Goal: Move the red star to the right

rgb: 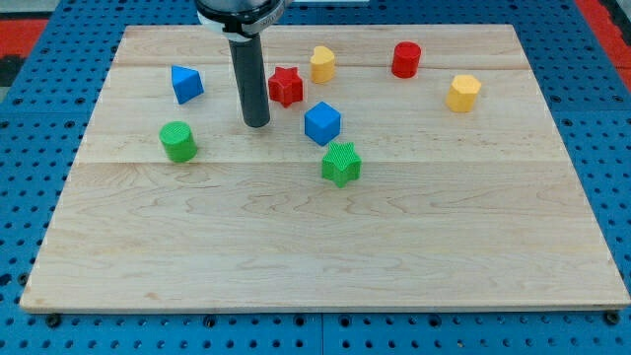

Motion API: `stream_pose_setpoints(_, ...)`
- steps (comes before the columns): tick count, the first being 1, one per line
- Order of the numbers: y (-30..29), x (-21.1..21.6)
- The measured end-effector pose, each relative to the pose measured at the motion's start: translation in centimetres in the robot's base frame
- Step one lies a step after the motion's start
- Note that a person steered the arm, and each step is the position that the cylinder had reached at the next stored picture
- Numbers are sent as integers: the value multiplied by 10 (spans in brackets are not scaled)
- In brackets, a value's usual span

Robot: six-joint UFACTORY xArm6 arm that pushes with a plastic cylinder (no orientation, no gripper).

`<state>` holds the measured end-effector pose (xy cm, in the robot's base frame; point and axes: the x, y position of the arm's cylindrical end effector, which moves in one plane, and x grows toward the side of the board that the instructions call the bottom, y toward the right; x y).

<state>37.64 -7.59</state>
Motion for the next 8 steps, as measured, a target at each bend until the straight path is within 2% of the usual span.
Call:
stream_pose_setpoints(3, -21, -58)
stream_pose_setpoints(4, -16, -58)
stream_pose_setpoints(6, 79, -52)
stream_pose_setpoints(8, 85, -36)
